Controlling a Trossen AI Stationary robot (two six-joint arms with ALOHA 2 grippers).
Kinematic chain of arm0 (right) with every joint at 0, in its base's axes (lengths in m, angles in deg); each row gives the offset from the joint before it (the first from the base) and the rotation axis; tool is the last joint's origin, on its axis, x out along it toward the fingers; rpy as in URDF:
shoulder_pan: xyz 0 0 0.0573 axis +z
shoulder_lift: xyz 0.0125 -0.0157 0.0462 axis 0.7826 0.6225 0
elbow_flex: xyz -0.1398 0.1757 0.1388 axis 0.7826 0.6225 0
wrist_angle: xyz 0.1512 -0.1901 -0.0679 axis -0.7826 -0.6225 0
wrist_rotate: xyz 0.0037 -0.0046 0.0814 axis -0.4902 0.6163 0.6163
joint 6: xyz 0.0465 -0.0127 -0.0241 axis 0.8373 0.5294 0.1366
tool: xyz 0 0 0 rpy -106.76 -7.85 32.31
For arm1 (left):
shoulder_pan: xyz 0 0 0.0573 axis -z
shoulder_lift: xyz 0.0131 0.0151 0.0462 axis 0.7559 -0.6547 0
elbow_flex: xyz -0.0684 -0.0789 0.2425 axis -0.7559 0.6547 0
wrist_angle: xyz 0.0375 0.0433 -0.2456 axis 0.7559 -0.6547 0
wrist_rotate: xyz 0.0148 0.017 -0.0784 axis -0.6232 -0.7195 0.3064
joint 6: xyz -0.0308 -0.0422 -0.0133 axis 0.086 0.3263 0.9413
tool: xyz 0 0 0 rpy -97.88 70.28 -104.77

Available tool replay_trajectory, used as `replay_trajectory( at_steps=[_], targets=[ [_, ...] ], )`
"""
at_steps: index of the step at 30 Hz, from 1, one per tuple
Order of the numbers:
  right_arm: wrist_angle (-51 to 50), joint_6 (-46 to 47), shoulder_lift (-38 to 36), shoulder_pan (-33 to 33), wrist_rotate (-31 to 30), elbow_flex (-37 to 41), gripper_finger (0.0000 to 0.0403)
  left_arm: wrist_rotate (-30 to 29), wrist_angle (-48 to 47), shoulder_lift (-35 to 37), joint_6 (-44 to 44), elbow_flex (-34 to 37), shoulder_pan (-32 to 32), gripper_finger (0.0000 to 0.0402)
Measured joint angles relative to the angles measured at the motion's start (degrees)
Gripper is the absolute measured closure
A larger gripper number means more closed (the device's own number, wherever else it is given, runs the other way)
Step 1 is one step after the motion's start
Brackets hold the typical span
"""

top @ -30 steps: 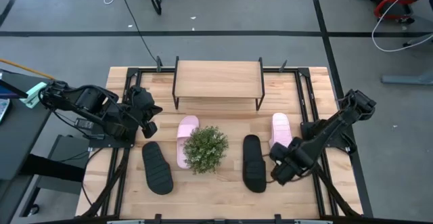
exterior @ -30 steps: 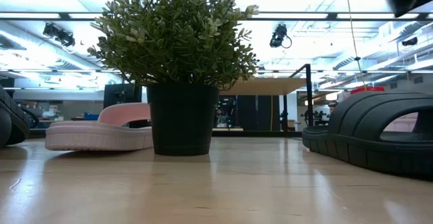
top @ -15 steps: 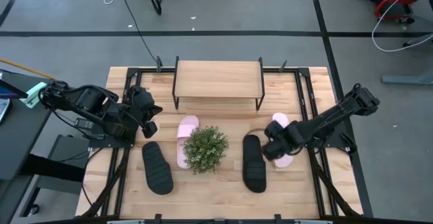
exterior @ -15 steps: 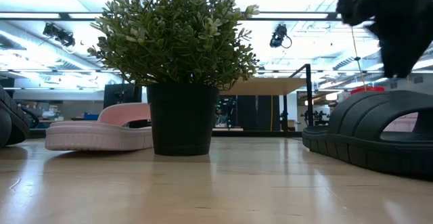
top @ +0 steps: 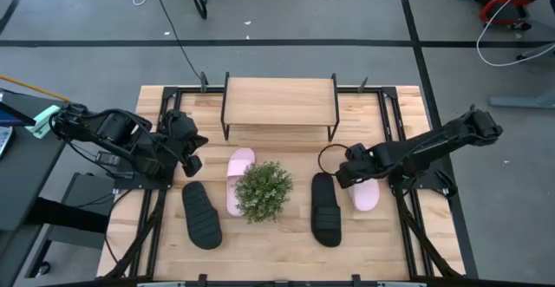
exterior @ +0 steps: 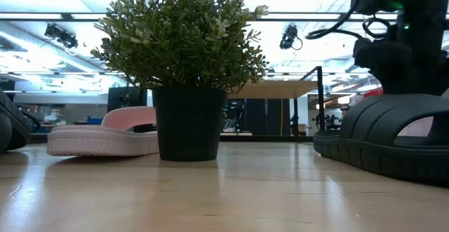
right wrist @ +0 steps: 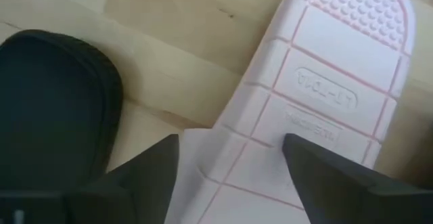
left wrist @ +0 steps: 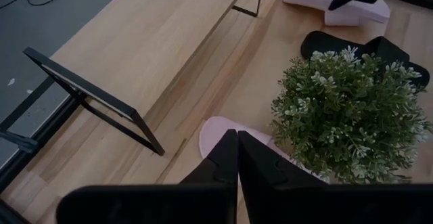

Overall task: Pick and place slides into the shelf
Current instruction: Put the right pink slipper on the shelf

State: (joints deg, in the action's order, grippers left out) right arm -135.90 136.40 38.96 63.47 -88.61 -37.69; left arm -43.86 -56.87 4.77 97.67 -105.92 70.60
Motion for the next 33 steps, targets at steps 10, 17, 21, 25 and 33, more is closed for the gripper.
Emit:
replay_trajectory(
  at_steps=[10, 17, 21, 25, 33],
  targets=[
    [0.34, -7.78, -1.06, -5.80, 0.97, 0.84, 0.0125, 0.00, 0.00, 0.00, 0.02, 0.00, 0.00, 0.0389],
    [0.31, -15.58, -2.78, -10.85, 0.09, 0.34, 0.0109, 0.00, 0.00, 0.00, 0.81, 0.00, 0.00, 0.0392],
    [0.34, -19.60, -3.76, -13.86, 1.98, 0.31, 0.0106, -0.02, 0.00, 0.00, 0.89, 0.00, 0.00, 0.0380],
    [-1.09, -24.75, -7.05, -13.80, 9.92, 0.23, 0.0107, -0.01, 0.00, 0.00, 1.71, 0.00, 0.00, 0.0375],
    [-15.66, -24.07, -17.67, -3.06, 12.16, -8.59, 0.0121, -0.44, -0.02, -0.04, 2.16, 0.00, 0.00, 0.0391]
  ],
)
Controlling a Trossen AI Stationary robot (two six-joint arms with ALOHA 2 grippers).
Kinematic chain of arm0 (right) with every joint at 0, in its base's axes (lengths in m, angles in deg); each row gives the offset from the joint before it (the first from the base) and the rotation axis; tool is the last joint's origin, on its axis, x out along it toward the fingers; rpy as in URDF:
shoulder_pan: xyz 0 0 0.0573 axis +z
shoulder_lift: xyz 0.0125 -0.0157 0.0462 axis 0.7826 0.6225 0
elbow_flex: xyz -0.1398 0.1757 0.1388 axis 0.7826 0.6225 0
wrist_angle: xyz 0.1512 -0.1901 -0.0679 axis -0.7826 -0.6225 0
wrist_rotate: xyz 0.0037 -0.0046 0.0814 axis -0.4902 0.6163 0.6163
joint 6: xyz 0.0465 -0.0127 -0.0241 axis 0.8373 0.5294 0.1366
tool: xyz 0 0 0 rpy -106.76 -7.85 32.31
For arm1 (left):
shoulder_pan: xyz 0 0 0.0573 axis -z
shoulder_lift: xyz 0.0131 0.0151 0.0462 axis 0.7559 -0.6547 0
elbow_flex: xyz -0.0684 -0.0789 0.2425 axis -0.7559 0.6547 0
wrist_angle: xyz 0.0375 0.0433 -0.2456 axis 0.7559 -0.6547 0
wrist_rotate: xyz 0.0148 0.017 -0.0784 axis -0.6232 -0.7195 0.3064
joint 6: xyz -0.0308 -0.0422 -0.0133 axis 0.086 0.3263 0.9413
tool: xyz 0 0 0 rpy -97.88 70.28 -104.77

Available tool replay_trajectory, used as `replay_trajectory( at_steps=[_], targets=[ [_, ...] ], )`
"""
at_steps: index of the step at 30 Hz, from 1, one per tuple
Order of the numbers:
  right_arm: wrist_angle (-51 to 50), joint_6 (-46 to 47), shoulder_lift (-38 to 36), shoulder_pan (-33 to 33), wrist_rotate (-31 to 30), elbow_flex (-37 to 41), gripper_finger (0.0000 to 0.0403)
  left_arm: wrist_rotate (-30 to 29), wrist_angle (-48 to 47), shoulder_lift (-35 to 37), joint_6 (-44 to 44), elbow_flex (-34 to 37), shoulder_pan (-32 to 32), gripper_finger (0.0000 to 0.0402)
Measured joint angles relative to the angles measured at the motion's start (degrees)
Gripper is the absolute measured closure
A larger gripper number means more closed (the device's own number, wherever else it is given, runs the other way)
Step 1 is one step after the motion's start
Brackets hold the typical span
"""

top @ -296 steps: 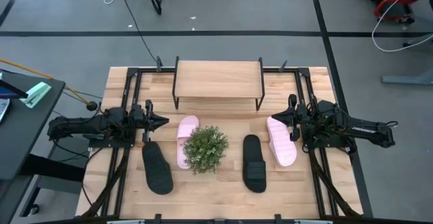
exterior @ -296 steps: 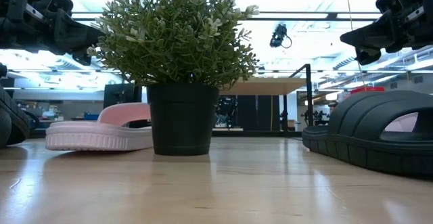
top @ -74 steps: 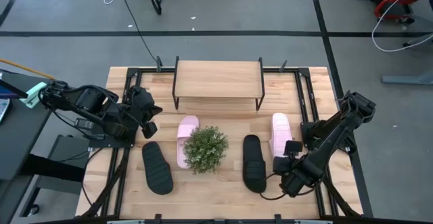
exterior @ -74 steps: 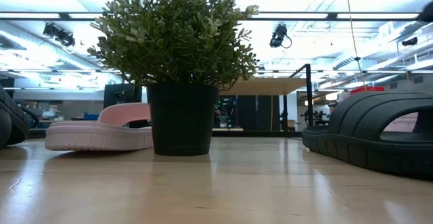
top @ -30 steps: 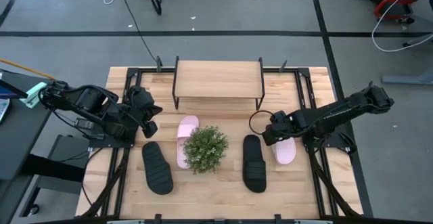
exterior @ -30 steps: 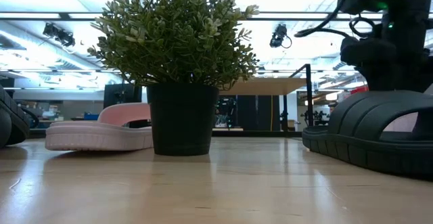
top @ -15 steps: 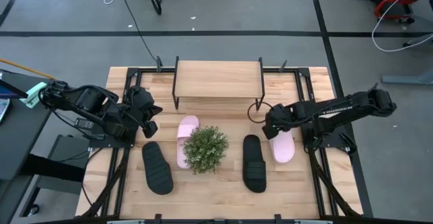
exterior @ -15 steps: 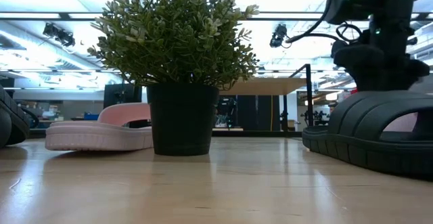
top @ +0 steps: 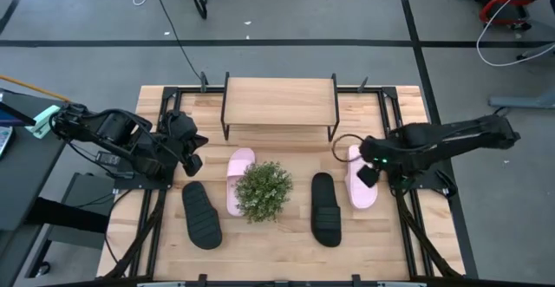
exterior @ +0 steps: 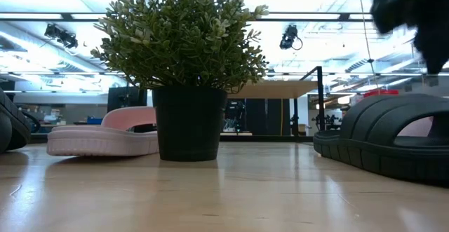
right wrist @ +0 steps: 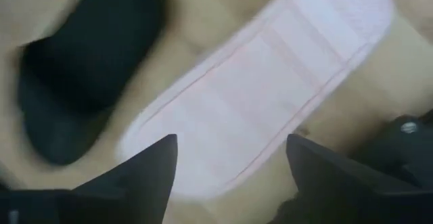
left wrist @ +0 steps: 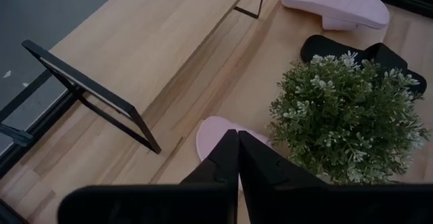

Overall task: Pick and place slides into the shelf
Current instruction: Put the right pink slipper on the shelf

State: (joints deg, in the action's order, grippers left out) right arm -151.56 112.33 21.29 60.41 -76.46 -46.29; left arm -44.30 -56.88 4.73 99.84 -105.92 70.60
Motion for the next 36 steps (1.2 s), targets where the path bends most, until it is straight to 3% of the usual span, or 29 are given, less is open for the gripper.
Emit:
replay_trajectory(
  at_steps=[5, 11, 15, 20, 23, 28, 32, 36],
  targets=[
    [-0.63, 9.65, -0.74, 14.16, -2.35, -6.48, 0.0139, -1.92, 0.00, -1.10, 0.09, 0.00, -0.03, 0.0392],
    [-0.24, 16.23, 8.20, 34.42, -5.48, -14.35, 0.0173, -1.96, -0.04, -3.60, -0.11, 0.00, -0.07, 0.0375],
    [-5.33, 16.64, 14.30, 41.68, -4.53, -19.34, 0.0195, -1.96, -0.25, -5.47, -0.17, 0.00, -0.07, 0.0368],
    [-3.07, 16.72, 18.10, 44.70, -4.32, -22.78, 0.0214, -1.96, -0.32, -7.41, -0.90, 0.02, -0.13, 0.0372],
    [3.67, 18.07, 18.96, 45.05, -3.86, -22.43, 0.0222, -1.96, -0.31, -8.16, -2.03, 0.02, -0.14, 0.0378],
    [7.98, 16.36, 21.85, 44.08, 1.87, -19.94, 0.0220, -1.94, -0.11, -8.54, -2.40, 0.02, -0.15, 0.0385],
    [7.87, 11.76, 25.52, 42.68, 6.83, -17.87, 0.0190, -1.17, 0.08, -8.57, -2.24, 0.02, -0.17, 0.0382],
    [7.84, 7.74, 30.29, 40.61, 9.12, -17.52, 0.0131, -0.45, 0.10, -8.57, -2.21, 0.02, -0.17, 0.0376]
  ],
)
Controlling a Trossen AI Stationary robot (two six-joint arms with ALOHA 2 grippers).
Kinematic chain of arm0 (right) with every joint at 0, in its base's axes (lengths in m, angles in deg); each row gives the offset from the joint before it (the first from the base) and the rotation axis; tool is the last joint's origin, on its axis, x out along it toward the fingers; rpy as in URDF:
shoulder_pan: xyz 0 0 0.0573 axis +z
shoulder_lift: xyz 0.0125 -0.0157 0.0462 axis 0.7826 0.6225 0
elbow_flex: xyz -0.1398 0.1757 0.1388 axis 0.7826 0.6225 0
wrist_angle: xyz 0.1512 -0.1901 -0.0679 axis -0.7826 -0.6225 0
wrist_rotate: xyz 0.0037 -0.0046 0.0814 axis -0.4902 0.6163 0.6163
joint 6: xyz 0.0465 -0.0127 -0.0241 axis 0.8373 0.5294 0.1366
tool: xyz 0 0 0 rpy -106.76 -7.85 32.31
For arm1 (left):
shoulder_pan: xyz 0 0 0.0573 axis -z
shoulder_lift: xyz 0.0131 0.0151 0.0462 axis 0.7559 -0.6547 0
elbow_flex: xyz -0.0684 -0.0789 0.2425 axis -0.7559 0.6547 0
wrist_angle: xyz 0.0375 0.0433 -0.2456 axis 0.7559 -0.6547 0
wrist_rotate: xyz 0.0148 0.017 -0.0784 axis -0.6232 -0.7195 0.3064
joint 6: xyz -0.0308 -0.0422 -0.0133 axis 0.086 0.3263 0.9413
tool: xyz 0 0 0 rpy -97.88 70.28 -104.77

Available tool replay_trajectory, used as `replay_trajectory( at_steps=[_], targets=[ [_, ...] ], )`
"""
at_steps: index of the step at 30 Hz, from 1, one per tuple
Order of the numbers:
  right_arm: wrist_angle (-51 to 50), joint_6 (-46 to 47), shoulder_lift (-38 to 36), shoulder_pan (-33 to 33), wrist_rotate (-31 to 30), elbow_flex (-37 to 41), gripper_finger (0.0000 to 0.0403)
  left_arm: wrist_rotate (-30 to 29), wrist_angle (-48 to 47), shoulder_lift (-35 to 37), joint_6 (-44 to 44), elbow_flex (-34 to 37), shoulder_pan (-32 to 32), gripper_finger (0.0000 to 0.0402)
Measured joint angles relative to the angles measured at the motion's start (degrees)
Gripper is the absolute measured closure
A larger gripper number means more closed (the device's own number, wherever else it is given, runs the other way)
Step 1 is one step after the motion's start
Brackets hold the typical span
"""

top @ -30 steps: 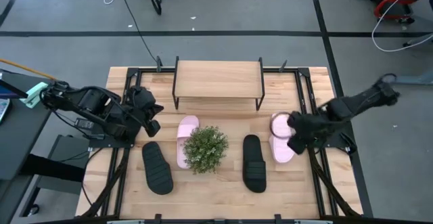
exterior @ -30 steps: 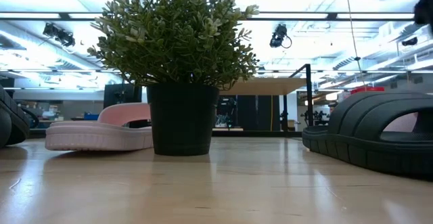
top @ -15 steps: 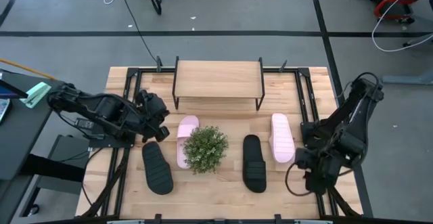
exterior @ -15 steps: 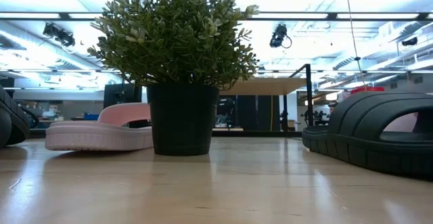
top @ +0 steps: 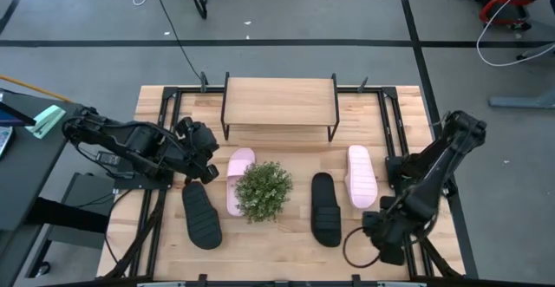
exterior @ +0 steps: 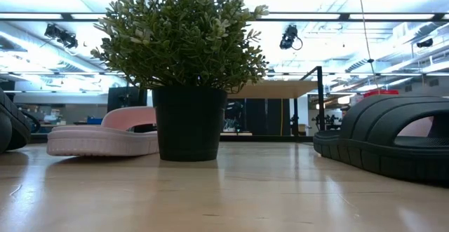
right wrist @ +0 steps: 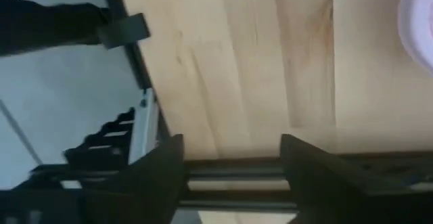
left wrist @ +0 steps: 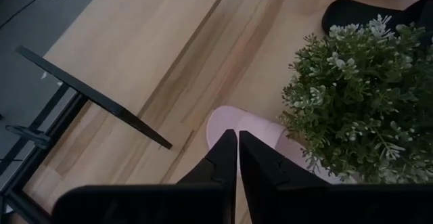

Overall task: Pick and place slides into the shelf
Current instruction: Put the right pink slipper on the shelf

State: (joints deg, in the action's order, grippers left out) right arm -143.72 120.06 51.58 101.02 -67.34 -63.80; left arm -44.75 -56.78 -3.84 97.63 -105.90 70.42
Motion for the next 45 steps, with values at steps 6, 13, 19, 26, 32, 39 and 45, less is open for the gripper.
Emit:
replay_trajectory(
  at_steps=[6, 13, 19, 26, 32, 39, 45],
  targets=[
    [-1.87, -3.27, 5.99, -2.18, 3.56, 0.00, 0.0037, 0.02, 0.02, 0.00, -0.07, 0.00, 0.00, 0.0379],
    [5.25, -12.03, 7.42, -2.01, 5.14, 0.00, 0.0036, 0.04, 0.00, 0.00, -0.90, 0.00, 0.00, 0.0390],
    [14.53, -11.32, 4.53, -2.61, 10.06, 0.00, 0.0079, 1.22, -0.07, 0.00, -0.87, 0.00, 0.39, 0.0381],
    [23.79, 0.44, 0.47, -3.28, 6.09, 0.00, 0.0097, 2.08, -0.11, 0.00, -0.75, 0.00, 0.46, 0.0381],
    [34.51, 9.83, -0.08, -2.69, 4.35, -0.98, 0.0094, 3.01, -0.11, 0.00, -0.46, 0.00, 0.46, 0.0391],
    [27.34, 3.96, 3.29, -0.60, 4.33, -9.40, 0.0094, 3.08, -0.11, 0.00, -0.44, -0.02, 0.46, 0.0383],
    [4.20, -7.12, 8.96, 0.72, -2.45, -18.83, 0.0094, 3.10, -0.09, 0.00, -0.41, -0.02, 0.46, 0.0378]
  ],
)
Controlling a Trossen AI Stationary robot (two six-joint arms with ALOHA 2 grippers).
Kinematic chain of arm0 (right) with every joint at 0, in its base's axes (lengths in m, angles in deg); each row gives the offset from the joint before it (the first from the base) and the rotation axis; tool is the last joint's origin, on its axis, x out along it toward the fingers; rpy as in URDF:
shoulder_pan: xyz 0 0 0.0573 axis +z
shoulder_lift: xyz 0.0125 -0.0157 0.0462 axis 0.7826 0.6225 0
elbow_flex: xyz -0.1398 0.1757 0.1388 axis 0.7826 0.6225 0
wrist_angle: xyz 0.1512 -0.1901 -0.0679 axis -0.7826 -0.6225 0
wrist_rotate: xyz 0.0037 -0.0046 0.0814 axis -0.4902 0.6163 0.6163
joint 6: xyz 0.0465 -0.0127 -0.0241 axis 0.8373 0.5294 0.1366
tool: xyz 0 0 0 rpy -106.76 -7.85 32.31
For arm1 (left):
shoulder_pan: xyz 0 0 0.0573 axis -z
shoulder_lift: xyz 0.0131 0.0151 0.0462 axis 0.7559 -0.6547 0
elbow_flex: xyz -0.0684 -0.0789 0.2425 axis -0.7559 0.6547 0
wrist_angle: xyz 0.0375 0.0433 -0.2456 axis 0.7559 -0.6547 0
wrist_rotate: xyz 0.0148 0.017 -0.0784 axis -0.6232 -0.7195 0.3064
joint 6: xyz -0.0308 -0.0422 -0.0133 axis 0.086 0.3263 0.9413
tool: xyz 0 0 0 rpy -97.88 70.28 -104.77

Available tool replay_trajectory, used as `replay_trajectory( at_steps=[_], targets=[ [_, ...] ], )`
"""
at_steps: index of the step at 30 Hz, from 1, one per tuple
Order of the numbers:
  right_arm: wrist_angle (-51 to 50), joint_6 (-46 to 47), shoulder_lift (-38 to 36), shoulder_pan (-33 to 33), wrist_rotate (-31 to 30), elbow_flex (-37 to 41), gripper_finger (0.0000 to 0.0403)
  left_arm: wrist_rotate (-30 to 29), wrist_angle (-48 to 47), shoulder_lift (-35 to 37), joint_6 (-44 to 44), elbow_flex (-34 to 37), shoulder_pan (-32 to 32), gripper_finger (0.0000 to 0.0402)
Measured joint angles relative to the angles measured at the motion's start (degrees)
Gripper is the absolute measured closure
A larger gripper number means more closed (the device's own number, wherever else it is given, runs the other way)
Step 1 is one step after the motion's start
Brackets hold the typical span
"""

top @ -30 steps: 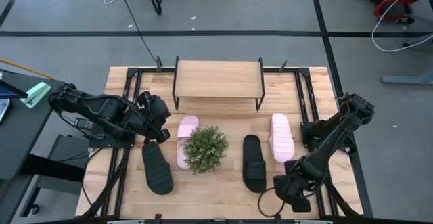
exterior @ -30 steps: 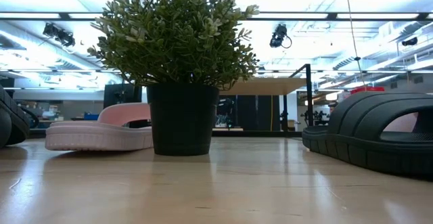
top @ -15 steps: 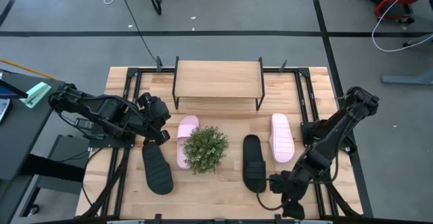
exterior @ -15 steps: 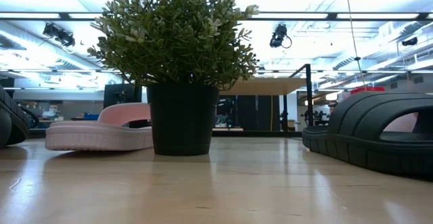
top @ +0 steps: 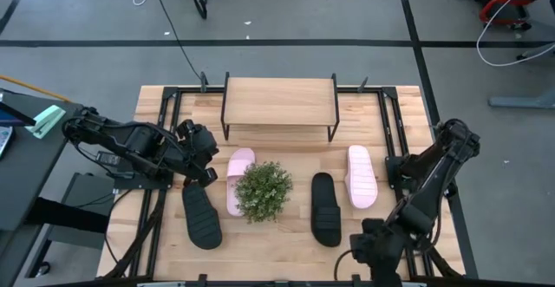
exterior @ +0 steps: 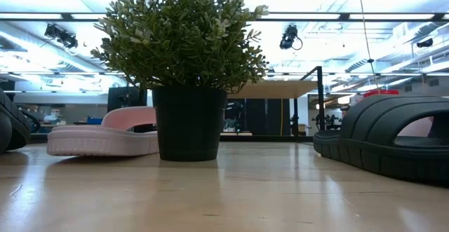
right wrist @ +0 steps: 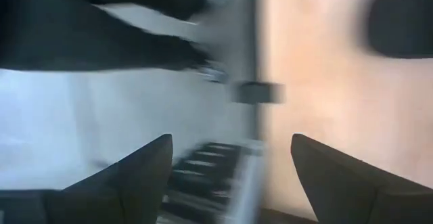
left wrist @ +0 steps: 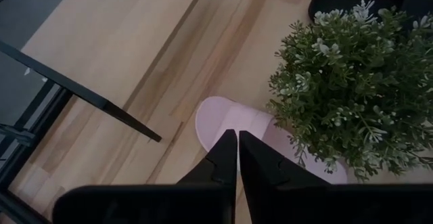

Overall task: Pick and place slides into the shelf
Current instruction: Put the right pink slipper on the shelf

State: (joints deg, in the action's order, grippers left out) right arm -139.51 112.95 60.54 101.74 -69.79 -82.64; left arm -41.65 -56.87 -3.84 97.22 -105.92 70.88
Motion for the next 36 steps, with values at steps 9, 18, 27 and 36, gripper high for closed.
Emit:
replay_trajectory(
  at_steps=[9, 18, 27, 36],
  targets=[
    [-5.89, -5.89, 5.99, 5.06, -4.25, -2.37, 0.0094, 0.00, 0.02, 0.00, -0.03, 0.00, 0.00, 0.0388],
    [-7.06, -18.22, 7.38, 6.95, 1.27, -2.39, 0.0095, 0.00, 0.01, 0.00, -0.07, 0.00, 0.00, 0.0378],
    [-21.66, -12.44, 8.51, 5.06, -17.28, -1.49, 0.0095, -0.02, 0.04, 0.02, 0.29, -0.02, 0.00, 0.0389],
    [-22.84, -1.92, 13.70, 3.60, -23.30, 1.22, 0.0095, -4.24, 0.13, 0.02, 0.43, -0.02, 0.45, 0.0375]
  ],
)
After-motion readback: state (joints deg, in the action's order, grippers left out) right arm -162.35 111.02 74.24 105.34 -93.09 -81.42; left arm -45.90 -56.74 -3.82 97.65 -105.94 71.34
